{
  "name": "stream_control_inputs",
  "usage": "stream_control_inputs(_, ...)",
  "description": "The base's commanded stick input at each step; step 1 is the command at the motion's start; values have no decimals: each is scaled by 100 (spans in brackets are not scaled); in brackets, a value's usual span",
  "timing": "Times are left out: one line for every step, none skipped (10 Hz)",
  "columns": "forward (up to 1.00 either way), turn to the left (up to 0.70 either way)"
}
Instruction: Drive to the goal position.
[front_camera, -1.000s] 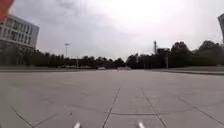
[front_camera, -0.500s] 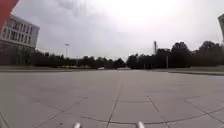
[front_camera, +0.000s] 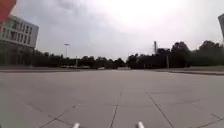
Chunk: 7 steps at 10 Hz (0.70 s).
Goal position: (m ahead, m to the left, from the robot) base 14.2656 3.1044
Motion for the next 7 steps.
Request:
stream_control_inputs(50,0)
stream_control_inputs(50,0)
stream_control_inputs(50,0)
stream_control_inputs(50,0)
stream_control_inputs(50,0)
stream_control_inputs(50,0)
stream_control_inputs(50,0)
